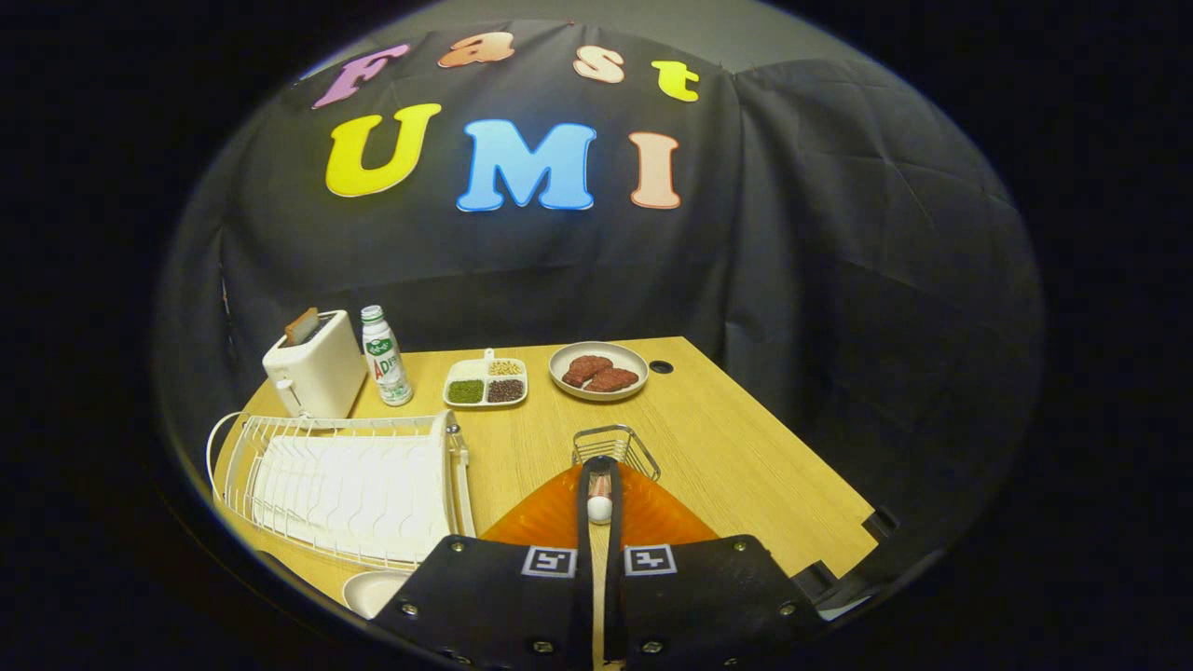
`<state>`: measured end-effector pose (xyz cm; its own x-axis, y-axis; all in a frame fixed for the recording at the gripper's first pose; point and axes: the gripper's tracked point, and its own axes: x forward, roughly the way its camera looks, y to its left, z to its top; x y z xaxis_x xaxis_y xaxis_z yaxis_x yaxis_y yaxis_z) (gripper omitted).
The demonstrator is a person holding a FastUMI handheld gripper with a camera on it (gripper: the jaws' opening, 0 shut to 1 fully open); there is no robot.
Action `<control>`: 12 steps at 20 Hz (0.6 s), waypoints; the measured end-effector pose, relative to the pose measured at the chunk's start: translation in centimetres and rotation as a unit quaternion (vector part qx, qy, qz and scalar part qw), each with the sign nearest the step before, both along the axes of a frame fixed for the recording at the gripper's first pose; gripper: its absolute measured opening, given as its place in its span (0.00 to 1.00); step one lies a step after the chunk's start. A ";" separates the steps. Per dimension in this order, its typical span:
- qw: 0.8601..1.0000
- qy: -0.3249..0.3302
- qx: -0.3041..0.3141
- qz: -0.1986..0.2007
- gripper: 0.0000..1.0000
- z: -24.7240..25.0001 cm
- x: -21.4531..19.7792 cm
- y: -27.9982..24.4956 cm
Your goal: Take the plate from the dish rack, then take the spoon from the basket and place it into the plate.
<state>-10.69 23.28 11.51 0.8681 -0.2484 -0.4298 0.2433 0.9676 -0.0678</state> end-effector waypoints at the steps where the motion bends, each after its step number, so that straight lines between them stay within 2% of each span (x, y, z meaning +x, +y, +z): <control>1: 1.000 -0.006 -0.004 0.010 0.05 0.8 -0.4 0.8; 6: 0.997 -0.027 -0.010 0.071 0.05 3.4 -3.2 6.2; 12: 0.988 -0.023 0.006 0.153 0.05 2.7 -7.6 12.7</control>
